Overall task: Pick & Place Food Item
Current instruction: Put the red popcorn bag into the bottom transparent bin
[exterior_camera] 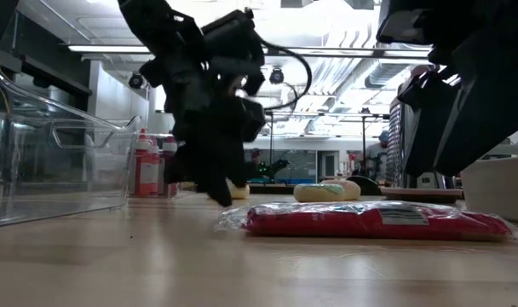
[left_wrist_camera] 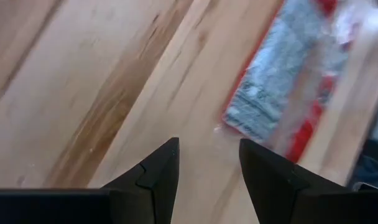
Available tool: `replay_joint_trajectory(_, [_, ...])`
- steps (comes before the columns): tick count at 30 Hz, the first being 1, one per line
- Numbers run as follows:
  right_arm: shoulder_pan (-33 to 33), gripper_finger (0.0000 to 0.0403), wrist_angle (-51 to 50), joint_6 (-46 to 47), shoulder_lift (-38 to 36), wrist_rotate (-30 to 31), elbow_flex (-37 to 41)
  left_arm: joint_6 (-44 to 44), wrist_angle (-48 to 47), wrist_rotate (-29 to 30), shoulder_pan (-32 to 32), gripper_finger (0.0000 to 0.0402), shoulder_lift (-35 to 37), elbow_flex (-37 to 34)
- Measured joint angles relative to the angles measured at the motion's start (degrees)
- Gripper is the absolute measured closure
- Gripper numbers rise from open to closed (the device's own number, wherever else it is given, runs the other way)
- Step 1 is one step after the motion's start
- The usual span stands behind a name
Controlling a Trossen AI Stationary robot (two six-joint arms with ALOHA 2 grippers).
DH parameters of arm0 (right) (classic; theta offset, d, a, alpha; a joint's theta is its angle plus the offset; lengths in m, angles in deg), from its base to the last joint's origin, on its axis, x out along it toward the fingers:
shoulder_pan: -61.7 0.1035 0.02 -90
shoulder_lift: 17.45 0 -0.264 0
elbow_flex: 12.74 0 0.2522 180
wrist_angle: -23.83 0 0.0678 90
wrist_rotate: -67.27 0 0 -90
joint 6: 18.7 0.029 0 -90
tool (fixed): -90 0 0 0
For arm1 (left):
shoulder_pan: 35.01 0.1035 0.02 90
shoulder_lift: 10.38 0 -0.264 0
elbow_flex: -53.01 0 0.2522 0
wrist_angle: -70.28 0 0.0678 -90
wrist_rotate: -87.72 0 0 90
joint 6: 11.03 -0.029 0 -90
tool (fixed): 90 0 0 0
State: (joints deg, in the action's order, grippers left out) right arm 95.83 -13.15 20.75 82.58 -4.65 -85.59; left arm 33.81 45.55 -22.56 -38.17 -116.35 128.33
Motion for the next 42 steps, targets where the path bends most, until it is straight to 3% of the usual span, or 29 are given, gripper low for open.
replay_joint_trajectory(11, [0.07, 0.0179, -0.50, -0.18, 0.00, -0.42, 0.00, 1.53, 1.97, -1.29, -1.46, 0.0240, -1.61, 0.04])
replay_joint_trajectory(16, [0.09, 0.0179, -2.78, 1.65, 0.00, -3.36, 0.00, 1.57, 3.69, -2.35, -1.48, 0.0240, -2.38, 0.04])
replay_joint_trajectory(29, [-0.44, 0.0180, -3.15, 0.85, 3.00, -2.33, 0.02, 1.52, 4.79, -2.54, -1.53, 0.0240, -2.58, -0.02])
replay_joint_trajectory(42, [-0.46, 0.0277, -3.05, -0.23, 3.21, -1.68, 0.02, 1.50, 5.03, -2.49, -1.53, 0.0240, -2.60, -0.04])
